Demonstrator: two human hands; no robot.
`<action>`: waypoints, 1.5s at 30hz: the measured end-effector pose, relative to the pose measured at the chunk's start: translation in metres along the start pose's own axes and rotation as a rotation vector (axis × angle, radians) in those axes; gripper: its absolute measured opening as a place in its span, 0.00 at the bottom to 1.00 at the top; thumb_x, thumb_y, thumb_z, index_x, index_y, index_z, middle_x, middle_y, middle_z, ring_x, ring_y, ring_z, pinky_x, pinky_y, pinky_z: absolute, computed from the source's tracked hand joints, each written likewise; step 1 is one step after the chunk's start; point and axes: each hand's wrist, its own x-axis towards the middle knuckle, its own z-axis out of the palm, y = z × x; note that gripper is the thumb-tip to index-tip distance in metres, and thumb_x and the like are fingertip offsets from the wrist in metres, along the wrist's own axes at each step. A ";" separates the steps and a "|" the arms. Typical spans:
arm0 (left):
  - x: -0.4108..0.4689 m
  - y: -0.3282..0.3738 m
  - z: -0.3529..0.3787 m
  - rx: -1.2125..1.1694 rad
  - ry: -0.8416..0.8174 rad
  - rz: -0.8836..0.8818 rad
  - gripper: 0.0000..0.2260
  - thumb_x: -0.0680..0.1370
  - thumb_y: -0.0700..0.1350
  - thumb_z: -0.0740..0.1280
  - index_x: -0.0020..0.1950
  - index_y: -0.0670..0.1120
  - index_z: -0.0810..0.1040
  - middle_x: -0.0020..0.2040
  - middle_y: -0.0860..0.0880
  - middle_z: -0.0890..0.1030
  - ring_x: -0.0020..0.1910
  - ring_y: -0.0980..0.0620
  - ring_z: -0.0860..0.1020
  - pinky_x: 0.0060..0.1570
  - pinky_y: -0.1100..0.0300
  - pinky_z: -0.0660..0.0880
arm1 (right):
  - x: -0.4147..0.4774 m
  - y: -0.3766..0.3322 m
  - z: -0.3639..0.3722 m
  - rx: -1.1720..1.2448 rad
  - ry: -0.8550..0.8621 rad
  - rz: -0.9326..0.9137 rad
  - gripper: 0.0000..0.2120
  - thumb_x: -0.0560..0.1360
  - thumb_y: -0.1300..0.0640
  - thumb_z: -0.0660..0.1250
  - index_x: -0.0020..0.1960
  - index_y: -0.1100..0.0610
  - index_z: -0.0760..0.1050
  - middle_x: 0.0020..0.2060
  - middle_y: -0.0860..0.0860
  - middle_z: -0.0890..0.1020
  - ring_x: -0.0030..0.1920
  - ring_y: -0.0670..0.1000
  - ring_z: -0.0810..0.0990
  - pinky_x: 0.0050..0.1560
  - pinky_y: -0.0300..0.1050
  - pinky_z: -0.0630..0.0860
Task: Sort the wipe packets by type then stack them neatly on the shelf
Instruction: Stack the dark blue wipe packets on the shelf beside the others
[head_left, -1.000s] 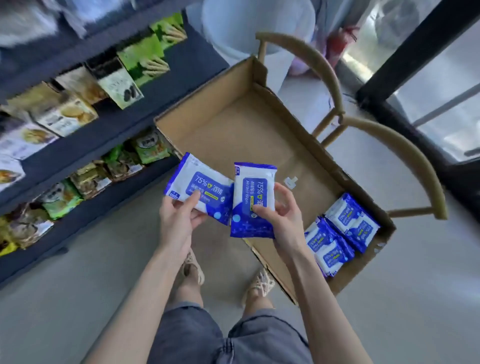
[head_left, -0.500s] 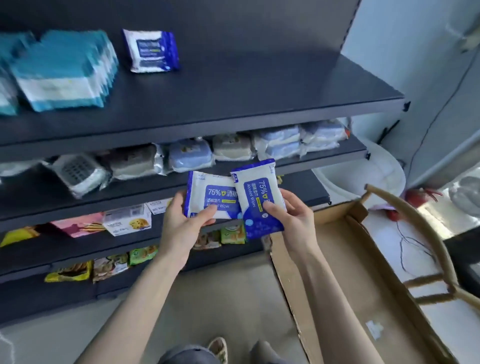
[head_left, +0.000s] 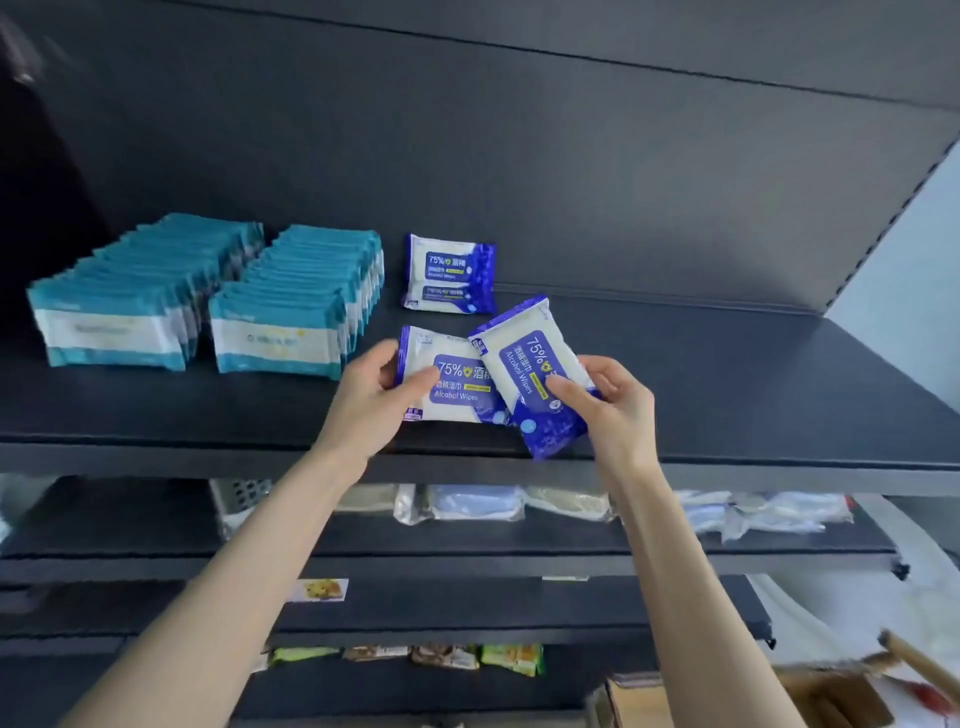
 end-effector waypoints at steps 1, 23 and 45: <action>0.015 0.002 -0.001 0.015 -0.002 -0.003 0.06 0.76 0.38 0.68 0.49 0.49 0.77 0.45 0.52 0.84 0.41 0.57 0.82 0.42 0.63 0.79 | 0.016 0.000 0.004 -0.001 -0.013 0.000 0.09 0.70 0.66 0.73 0.48 0.62 0.77 0.43 0.54 0.85 0.41 0.51 0.85 0.36 0.40 0.79; 0.206 -0.031 0.018 0.467 0.070 -0.140 0.09 0.76 0.42 0.68 0.55 0.42 0.76 0.56 0.43 0.79 0.50 0.47 0.80 0.42 0.59 0.73 | 0.202 0.038 0.040 -0.156 -0.094 0.098 0.08 0.70 0.63 0.74 0.47 0.57 0.77 0.43 0.52 0.84 0.38 0.48 0.84 0.38 0.42 0.81; 0.222 -0.018 0.004 0.615 0.061 0.011 0.33 0.66 0.37 0.77 0.69 0.45 0.69 0.60 0.46 0.76 0.57 0.48 0.75 0.57 0.54 0.72 | 0.233 0.039 0.061 -0.351 -0.285 0.088 0.08 0.74 0.64 0.70 0.45 0.57 0.71 0.47 0.54 0.82 0.43 0.51 0.83 0.42 0.44 0.81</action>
